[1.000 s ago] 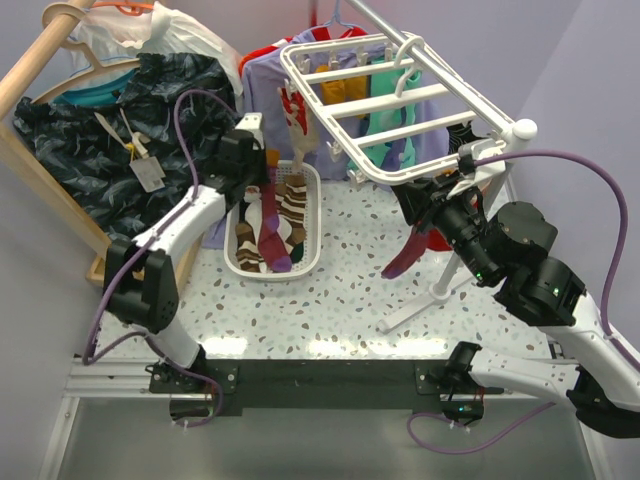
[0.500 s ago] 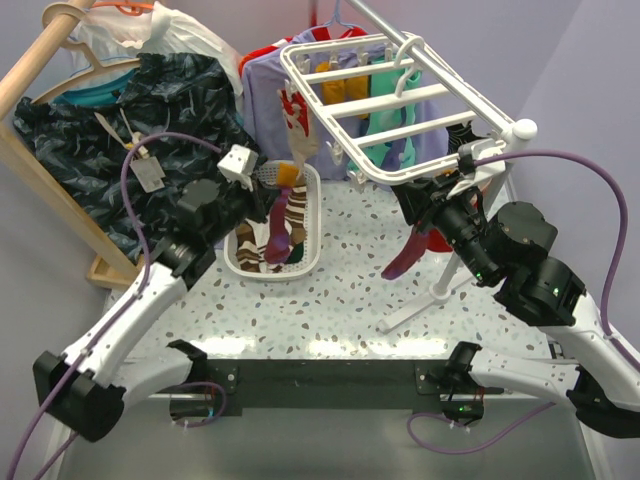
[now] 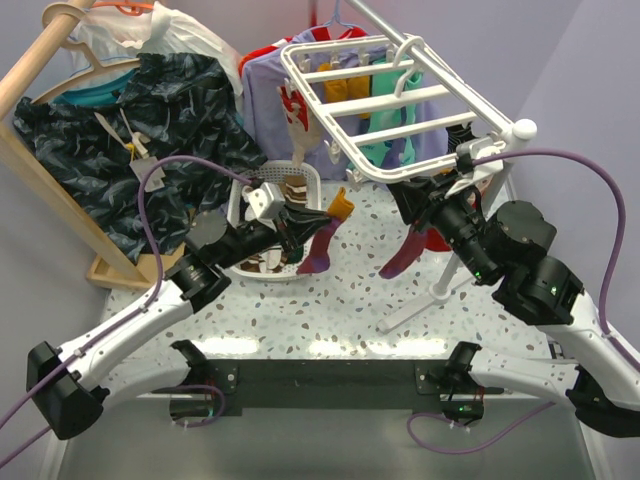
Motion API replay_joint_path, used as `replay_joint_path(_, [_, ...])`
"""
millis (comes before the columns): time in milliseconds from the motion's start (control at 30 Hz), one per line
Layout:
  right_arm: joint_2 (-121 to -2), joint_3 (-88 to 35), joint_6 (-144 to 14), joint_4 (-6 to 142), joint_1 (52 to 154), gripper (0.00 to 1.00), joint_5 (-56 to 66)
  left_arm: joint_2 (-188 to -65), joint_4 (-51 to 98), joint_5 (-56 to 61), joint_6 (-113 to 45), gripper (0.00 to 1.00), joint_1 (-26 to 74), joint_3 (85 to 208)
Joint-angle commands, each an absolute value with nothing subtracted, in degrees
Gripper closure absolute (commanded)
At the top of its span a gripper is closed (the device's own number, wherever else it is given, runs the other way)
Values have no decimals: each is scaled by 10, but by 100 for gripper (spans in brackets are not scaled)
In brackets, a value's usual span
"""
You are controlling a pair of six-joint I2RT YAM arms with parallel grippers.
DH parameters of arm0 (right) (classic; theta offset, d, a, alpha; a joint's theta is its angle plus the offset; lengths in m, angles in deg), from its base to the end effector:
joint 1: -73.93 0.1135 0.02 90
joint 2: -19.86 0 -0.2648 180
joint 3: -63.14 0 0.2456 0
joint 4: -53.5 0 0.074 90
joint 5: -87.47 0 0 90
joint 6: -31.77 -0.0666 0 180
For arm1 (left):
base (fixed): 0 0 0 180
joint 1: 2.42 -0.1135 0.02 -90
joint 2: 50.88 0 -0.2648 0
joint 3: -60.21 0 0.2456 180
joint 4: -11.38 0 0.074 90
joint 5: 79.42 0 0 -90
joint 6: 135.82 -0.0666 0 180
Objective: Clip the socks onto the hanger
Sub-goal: Pick up the sock from the bin, then clamp the sock onto the hanger.
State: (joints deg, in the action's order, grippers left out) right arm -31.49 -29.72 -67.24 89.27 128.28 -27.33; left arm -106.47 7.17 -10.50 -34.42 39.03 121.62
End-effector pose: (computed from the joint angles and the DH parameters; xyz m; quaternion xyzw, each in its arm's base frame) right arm 0.1231 0.1237 0.4965 -0.1056 0.6659 0.2578 0.6920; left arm 0.1706 -0.1826 0.3806 0.2991 0.5738 -0.4405 0.6223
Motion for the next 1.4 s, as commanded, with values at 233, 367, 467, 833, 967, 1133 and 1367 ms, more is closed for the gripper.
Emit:
replay_joint_path(233, [-312,-298,-679,850,1285,87,-235,-1152,-80,-138,-333,100,425,1271])
replay_joint_path(367, [-312,-296,-678,844,1286,87,-227,-1173,-93,-138,-327,100,433,1289])
replay_joint_path(467, [-314,-296,-675,843,1285,87,-220,-1184,-95,-138,-327,100,436,1302])
replay_joint_path(833, [-316,-296,-670,841,1285,87,-212,-1201,-98,-138,-329,100,450,1325])
replay_joint_path(967, [-317,-296,-668,843,1285,87,-212,-1208,-102,-142,-328,100,455,1334])
replay_joint_path(1133, [-317,-295,-667,843,1285,87,-210,-1215,-102,-143,-330,100,459,1344])
replay_joint_path(1367, [-317,-294,-666,843,1285,87,-205,-1222,-103,-138,-330,100,465,1352])
